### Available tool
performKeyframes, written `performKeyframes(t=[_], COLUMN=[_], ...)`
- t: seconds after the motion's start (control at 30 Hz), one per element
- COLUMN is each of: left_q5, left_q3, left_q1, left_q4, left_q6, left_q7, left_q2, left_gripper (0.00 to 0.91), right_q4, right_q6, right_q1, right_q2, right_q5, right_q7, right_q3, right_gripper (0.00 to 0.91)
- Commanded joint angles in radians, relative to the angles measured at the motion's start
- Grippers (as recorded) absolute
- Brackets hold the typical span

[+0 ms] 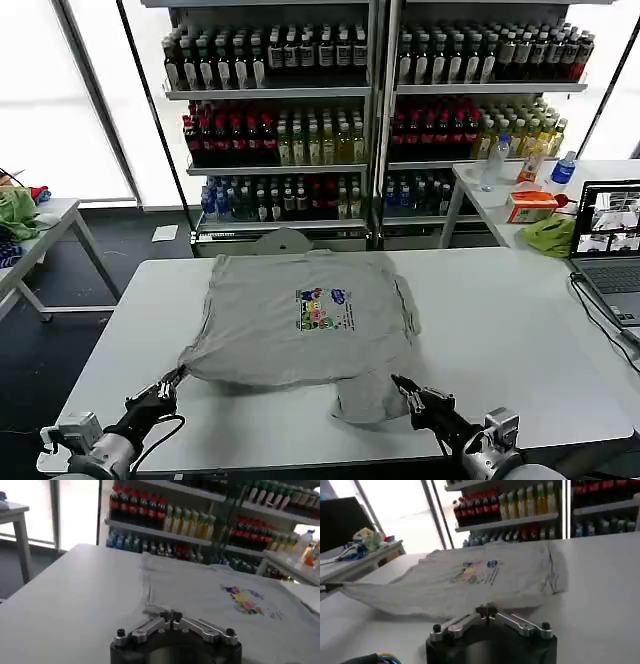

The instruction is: Fold and organize the clothes.

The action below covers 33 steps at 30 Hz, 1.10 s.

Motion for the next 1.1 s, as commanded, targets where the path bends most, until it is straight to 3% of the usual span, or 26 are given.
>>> performKeyframes(t=[0.03, 0.27, 0.6, 0.63, 0.67, 0.7, 0.87, 1.1], left_q5=[-0.006, -0.027, -0.037, -0.038, -0.037, -0.038, -0.036, -0.032], left_q3=[0.045, 0.134, 0.238, 0.241, 0.241, 0.241, 0.212, 0.193], left_q1=[-0.119, -0.253, -0.454, -0.465, -0.472, -0.469, -0.385, -0.339], left_q4=[0.046, 0.167, 0.347, 0.347, 0.371, 0.369, 0.282, 0.232], left_q6=[0.006, 0.005, 0.0, -0.001, -0.001, -0.001, 0.005, 0.007], left_q7=[-0.01, 0.002, -0.007, -0.008, -0.011, -0.009, -0.003, -0.006], left_q2=[0.051, 0.122, 0.149, 0.15, 0.152, 0.155, 0.149, 0.14], left_gripper=[0.0, 0.0, 0.0, 0.01, 0.0, 0.01, 0.01, 0.01], right_q4=[-0.023, -0.118, -0.291, -0.303, -0.307, -0.298, -0.115, 0.025], right_q6=[0.023, 0.026, 0.027, 0.027, 0.024, 0.003, -0.131, -0.18], right_q1=[0.103, 0.244, 0.371, 0.379, 0.378, 0.368, 0.2, -0.077], right_q2=[0.042, 0.081, 0.113, 0.117, 0.116, 0.107, -0.007, -0.11], right_q5=[-0.027, -0.045, -0.052, -0.053, -0.054, -0.054, 0.007, 0.045], right_q7=[0.026, 0.047, 0.043, 0.044, 0.041, 0.033, 0.025, 0.002], right_q3=[-0.034, -0.073, -0.084, -0.087, -0.088, -0.083, -0.028, 0.09], right_gripper=[0.0, 0.0, 0.0, 0.081, 0.796, 0.907, 0.907, 0.907])
